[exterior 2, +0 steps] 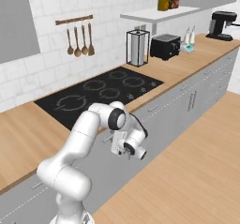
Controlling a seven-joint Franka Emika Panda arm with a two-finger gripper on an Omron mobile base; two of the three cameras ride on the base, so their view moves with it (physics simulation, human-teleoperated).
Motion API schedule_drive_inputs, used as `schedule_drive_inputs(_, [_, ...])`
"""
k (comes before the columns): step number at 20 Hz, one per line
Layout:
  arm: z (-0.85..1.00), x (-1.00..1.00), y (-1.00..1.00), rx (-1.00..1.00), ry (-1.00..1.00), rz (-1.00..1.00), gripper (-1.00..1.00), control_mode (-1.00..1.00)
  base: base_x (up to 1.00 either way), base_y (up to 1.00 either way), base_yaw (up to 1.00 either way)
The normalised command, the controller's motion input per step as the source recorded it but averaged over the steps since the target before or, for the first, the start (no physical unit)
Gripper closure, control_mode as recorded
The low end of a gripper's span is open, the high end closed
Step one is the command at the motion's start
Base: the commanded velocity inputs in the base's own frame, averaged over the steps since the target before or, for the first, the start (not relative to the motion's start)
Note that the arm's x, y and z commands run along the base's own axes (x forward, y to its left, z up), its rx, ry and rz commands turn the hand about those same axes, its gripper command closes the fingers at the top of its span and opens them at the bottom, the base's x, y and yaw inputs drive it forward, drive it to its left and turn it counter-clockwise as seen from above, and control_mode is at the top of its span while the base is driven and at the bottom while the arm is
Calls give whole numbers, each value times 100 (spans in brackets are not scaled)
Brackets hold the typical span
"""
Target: Take a straw from the drawer in front and place it inside the glass cup on the dining counter.
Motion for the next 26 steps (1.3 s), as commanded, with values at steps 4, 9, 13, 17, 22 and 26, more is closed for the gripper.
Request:
schedule_drive_inputs(4, [0,-4,-29,4,0,0,100,-100,0,0,0])
schedule_drive_inputs(9, [0,-15,-80,12,0,0,100,-100,0,0,0])
schedule_drive_inputs(13, [0,-28,-100,17,0,0,100,-100,0,0,0])
schedule_drive_inputs(17, [0,-36,-98,15,0,0,100,-100,0,0,0])
schedule_drive_inputs(22, [0,-37,-94,14,3,0,100,-100,0,0,0])
schedule_drive_inputs(26, [0,-36,-93,13,5,0,100,-100,0,0,0])
